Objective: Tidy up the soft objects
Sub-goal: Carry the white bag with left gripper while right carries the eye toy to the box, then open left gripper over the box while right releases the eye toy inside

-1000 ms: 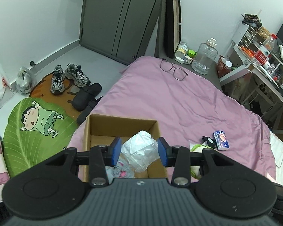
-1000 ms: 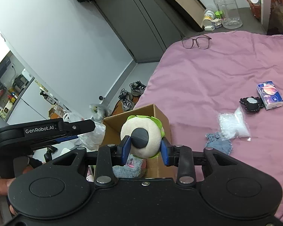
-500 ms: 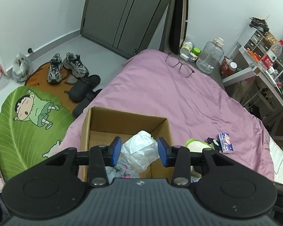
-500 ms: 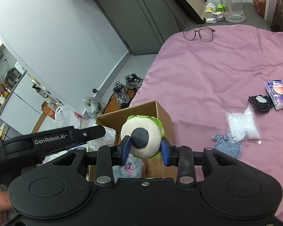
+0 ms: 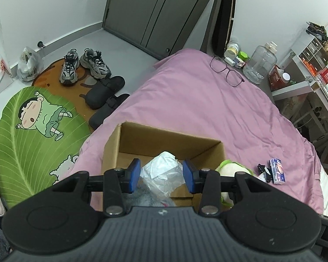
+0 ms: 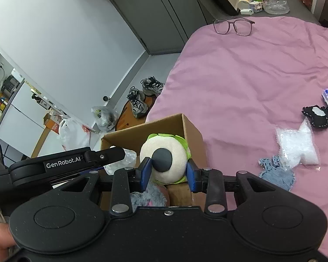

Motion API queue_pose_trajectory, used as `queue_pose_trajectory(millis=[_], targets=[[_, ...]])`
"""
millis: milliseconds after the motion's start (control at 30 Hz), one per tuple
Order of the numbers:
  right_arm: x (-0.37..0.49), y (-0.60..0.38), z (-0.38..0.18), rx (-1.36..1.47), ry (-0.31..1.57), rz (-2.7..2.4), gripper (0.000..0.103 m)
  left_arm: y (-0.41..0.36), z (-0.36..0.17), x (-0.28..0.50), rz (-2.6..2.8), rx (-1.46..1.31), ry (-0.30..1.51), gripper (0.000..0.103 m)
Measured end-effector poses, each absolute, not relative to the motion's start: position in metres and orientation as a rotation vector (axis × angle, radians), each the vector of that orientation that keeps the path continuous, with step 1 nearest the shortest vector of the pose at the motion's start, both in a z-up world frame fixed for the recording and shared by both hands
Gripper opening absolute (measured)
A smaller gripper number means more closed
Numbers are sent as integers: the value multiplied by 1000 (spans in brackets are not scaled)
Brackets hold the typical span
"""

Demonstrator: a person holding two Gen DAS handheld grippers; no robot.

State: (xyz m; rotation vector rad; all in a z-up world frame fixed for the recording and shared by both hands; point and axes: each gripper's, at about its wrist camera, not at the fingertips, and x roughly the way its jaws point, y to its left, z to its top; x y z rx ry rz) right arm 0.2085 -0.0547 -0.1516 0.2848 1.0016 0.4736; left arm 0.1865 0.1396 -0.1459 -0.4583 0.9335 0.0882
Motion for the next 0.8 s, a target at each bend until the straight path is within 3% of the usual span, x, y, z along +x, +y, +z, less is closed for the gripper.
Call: queue_pose_trajectory(millis=[467, 700, 800], targets=[[218, -38, -163, 282, 1022, 474, 35, 155, -157, 195, 133, -512, 981, 48], [214, -41, -157, 301, 1004, 474, 50, 153, -150, 190, 137, -518, 967, 50], [210, -45, -151, 300, 988, 463, 61, 150, -147, 188, 135, -514, 969, 52]])
